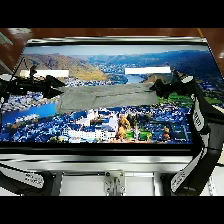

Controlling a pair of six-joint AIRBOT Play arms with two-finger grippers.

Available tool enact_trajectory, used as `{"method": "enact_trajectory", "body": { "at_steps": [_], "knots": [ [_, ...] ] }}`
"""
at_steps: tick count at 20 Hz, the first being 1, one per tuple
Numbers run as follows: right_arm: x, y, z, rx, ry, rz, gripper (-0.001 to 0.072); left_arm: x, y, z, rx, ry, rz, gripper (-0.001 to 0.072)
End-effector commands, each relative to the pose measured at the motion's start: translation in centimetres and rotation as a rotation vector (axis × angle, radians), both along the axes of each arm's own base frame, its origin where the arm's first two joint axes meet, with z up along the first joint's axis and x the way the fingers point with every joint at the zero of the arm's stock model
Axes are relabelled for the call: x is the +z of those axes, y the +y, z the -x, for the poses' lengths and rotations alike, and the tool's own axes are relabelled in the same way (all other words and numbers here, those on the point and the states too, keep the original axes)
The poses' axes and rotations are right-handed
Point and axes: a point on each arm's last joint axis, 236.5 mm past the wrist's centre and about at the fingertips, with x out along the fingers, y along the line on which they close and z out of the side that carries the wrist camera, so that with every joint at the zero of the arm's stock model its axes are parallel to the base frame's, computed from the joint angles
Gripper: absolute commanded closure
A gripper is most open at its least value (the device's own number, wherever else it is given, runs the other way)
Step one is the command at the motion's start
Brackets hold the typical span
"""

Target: Fold the shirts.

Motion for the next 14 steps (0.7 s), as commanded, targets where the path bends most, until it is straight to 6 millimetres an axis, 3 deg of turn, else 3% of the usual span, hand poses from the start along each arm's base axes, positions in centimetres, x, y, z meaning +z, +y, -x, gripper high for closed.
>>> {"method": "enact_trajectory", "body": {
  "at_steps": [1, 2, 3, 4, 5, 7, 10, 14],
  "knots": [
    [0.8, 0.7, -0.3, -0.007, -0.015, -0.053, 0.0645, 3.7, -2.2, -0.9, -0.003, -0.090, 0.104, 0.0112],
    [1.6, 0.7, -0.3, 0.024, -0.044, -0.047, 0.0648, 4.3, -3.0, -1.0, -0.010, -0.101, 0.124, 0.0153],
    [3.0, 0.8, -0.2, 0.064, -0.078, -0.043, 0.0649, 4.8, -4.1, -0.9, -0.032, -0.121, 0.137, 0.0343],
    [4.6, 1.0, 0.2, 0.101, -0.101, -0.038, 0.0649, 4.8, -5.4, -0.7, -0.073, -0.152, 0.130, 0.0442],
    [6.8, 1.4, 0.7, 0.141, -0.130, -0.036, 0.0649, 4.7, -7.0, -0.6, -0.112, -0.180, 0.113, 0.0453],
    [11.5, 2.1, 2.3, 0.223, -0.179, -0.038, 0.0649, 4.0, -10.8, -0.6, -0.165, -0.219, 0.083, 0.0669],
    [19.3, 3.1, 5.8, 0.323, -0.251, -0.004, 0.0649, 2.1, -17.8, -0.6, -0.198, -0.244, 0.039, 0.0669],
    [28.0, 3.5, 10.2, 0.344, -0.346, 0.063, 0.0649, -1.0, -27.0, 2.7, -0.299, -0.228, 0.018, 0.0669]
  ]
}}
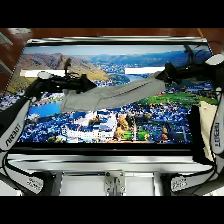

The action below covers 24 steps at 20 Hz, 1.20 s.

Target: Fold the shirts.

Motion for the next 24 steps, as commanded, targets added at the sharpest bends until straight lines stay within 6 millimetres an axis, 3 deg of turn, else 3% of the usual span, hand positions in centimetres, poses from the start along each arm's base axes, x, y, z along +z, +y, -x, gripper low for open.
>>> {"method": "enact_trajectory", "body": {
  "at_steps": [1, 5, 9, 11, 13, 15, 18, 21, 24],
  "knots": [
    [6.7, 0.4, 4.6, 0.026, -0.064, 0.054, 0.0649, -2.6, -7.8, 2.5, -0.043, -0.003, -0.029, 0.0669],
    [10.2, 1.2, 8.1, 0.040, -0.081, 0.060, 0.0649, -5.0, -15.2, 4.5, 0.032, 0.083, 0.048, 0.0669],
    [11.1, 1.5, 9.7, 0.040, -0.053, 0.051, 0.0648, -8.1, -21.6, 8.0, -0.006, 0.198, 0.114, 0.0669],
    [10.9, 1.6, 10.2, 0.045, -0.028, 0.048, 0.0649, -8.6, -23.6, 8.3, -0.008, 0.235, 0.159, 0.0669],
    [10.6, 1.5, 10.5, 0.044, -0.005, 0.055, 0.0648, -7.9, -23.7, 7.5, -0.031, 0.191, 0.173, 0.0671],
    [10.2, 1.0, 10.4, 0.032, -0.002, 0.084, 0.0648, -6.1, -21.7, 5.7, -0.050, 0.105, 0.159, 0.0673],
    [9.4, 1.5, 8.8, 0.013, -0.048, 0.160, 0.0649, -3.2, -15.2, 2.6, -0.094, -0.010, 0.065, 0.0673],
    [8.9, 6.0, 6.5, 0.054, -0.118, 0.142, 0.0649, 0.4, -6.2, -0.2, -0.093, -0.116, -0.096, 0.0673],
    [6.2, 12.2, 4.1, 0.114, -0.144, 0.112, 0.0648, 6.8, 4.0, -2.5, 0.016, -0.243, -0.242, 0.0673]
  ]
}}
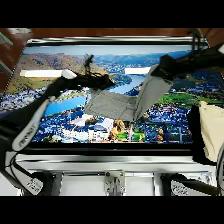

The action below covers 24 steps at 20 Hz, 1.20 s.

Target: Fold the shirts.

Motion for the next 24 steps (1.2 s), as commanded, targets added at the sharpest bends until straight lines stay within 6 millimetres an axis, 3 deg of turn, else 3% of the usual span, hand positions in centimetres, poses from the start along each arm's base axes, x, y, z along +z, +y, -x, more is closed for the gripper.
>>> {"method": "enact_trajectory", "body": {
  "at_steps": [1, 3, 5, 7, 9, 10, 12, 13, 16, 19, 21, 23, 24],
  "knots": [
    [-2.9, 7.4, -3.3, 0.044, -0.063, -0.029, 0.0649, 6.2, 12.1, -1.4, 0.112, -0.142, -0.193, 0.0673],
    [-6.0, 12.9, -4.5, 0.074, -0.064, -0.065, 0.0648, 11.6, 17.2, -0.8, 0.193, -0.224, -0.203, 0.0672],
    [-10.6, 17.7, -4.7, 0.097, -0.021, -0.077, 0.0648, 16.0, 20.9, 0.9, 0.250, -0.289, -0.211, 0.0672],
    [-15.1, 22.2, -3.8, 0.102, 0.080, -0.138, 0.0642, 19.1, 23.0, 3.2, 0.272, -0.331, -0.224, 0.0672],
    [-18.0, 26.0, -2.8, 0.076, 0.197, -0.255, 0.0636, 21.1, 23.8, 5.3, 0.271, -0.360, -0.237, 0.0672],
    [-18.7, 27.3, -2.8, 0.046, 0.245, -0.320, 0.0552, 21.8, 23.7, 6.2, 0.263, -0.372, -0.240, 0.0672],
    [-18.9, 29.0, -3.3, -0.007, 0.301, -0.434, 0.0165, 22.5, 23.0, 7.4, 0.238, -0.382, -0.243, 0.0672],
    [-18.4, 29.1, -3.6, -0.008, 0.295, -0.467, 0.0121, 22.5, 22.7, 7.8, 0.224, -0.379, -0.244, 0.0672],
    [-15.8, 26.8, -4.4, 0.040, 0.262, -0.498, 0.0121, 21.7, 21.8, 8.1, 0.197, -0.360, -0.241, 0.0672],
    [-14.3, 21.3, -1.9, 0.211, 0.297, -0.397, 0.0121, 20.5, 21.6, 8.2, 0.187, -0.330, -0.238, 0.0672],
    [-15.8, 14.6, 0.9, 0.322, 0.359, -0.179, 0.0121, 20.0, 21.6, 8.2, 0.186, -0.317, -0.239, 0.0671],
    [-18.3, 5.0, 2.0, 0.310, 0.422, 0.126, 0.0121, 20.0, 21.6, 8.2, 0.186, -0.318, -0.239, 0.0671],
    [-19.4, -0.3, 2.2, 0.260, 0.473, 0.262, 0.0065, 20.0, 21.6, 8.2, 0.186, -0.317, -0.238, 0.0672]
  ]
}}
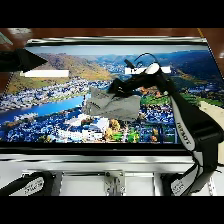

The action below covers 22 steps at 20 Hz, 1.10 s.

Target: Fold the shirts.

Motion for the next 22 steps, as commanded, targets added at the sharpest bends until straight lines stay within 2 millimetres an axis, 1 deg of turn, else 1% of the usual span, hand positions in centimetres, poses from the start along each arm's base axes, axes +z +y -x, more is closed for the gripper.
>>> {"method": "enact_trajectory", "body": {
  "at_steps": [1, 2, 3, 4, 5, 8, 10, 14, 17, 18, 19, 20, 21, 22],
  "knots": [
    [-3.9, -17.0, 2.9, 0.007, 0.154, 0.475, 0.0030, -0.3, -0.1, 0.1, -0.004, 0.008, -0.001, 0.0671],
    [-4.6, -19.4, 2.6, -0.088, 0.206, 0.474, 0.0030, -0.3, -0.1, 0.1, -0.004, 0.008, -0.001, 0.0671],
    [-5.1, -20.1, 2.4, -0.165, 0.249, 0.414, 0.0030, -0.3, -0.1, 0.1, -0.004, 0.008, -0.001, 0.0671],
    [-5.7, -20.1, 2.2, -0.223, 0.283, 0.339, 0.0030, -0.3, -0.1, 0.1, -0.004, 0.009, -0.001, 0.0671],
    [-6.5, -19.6, 2.1, -0.261, 0.305, 0.282, 0.0030, -0.3, -0.1, 0.1, -0.005, 0.008, -0.002, 0.0671],
    [-10.0, -17.8, 2.5, -0.262, 0.325, 0.258, 0.0030, -0.6, 0.0, 0.1, -0.005, 0.016, -0.009, 0.0671],
    [-11.5, -15.7, 2.1, -0.228, 0.305, 0.222, 0.0030, -0.6, 0.0, 0.2, -0.006, 0.018, -0.009, 0.0671],
    [-12.6, -11.8, -0.1, -0.278, 0.291, 0.089, 0.0031, -0.7, 0.0, 0.1, -0.007, 0.019, -0.008, 0.0671],
    [-13.2, -10.0, -1.1, -0.313, 0.287, 0.050, 0.0035, -0.7, 0.0, 0.1, 0.000, 0.027, 0.000, 0.0671],
    [-13.3, -9.3, -1.2, -0.314, 0.287, 0.039, 0.0134, -0.7, 0.0, 0.1, 0.002, 0.030, 0.003, 0.0671],
    [-13.3, -8.5, -0.9, -0.300, 0.289, 0.033, 0.0422, -0.7, 0.0, 0.1, 0.002, 0.030, 0.003, 0.0671],
    [-12.8, -7.9, -0.8, -0.275, 0.277, 0.022, 0.0650, -0.7, 0.0, 0.1, 0.002, 0.030, 0.003, 0.0671],
    [-11.5, -7.3, -0.8, -0.208, 0.238, -0.008, 0.0649, -0.7, 0.0, 0.1, 0.002, 0.030, 0.003, 0.0671],
    [-9.6, -7.2, -1.1, -0.158, 0.200, -0.034, 0.0649, -0.7, 0.0, 0.1, 0.001, 0.030, 0.003, 0.0671]
  ]
}}
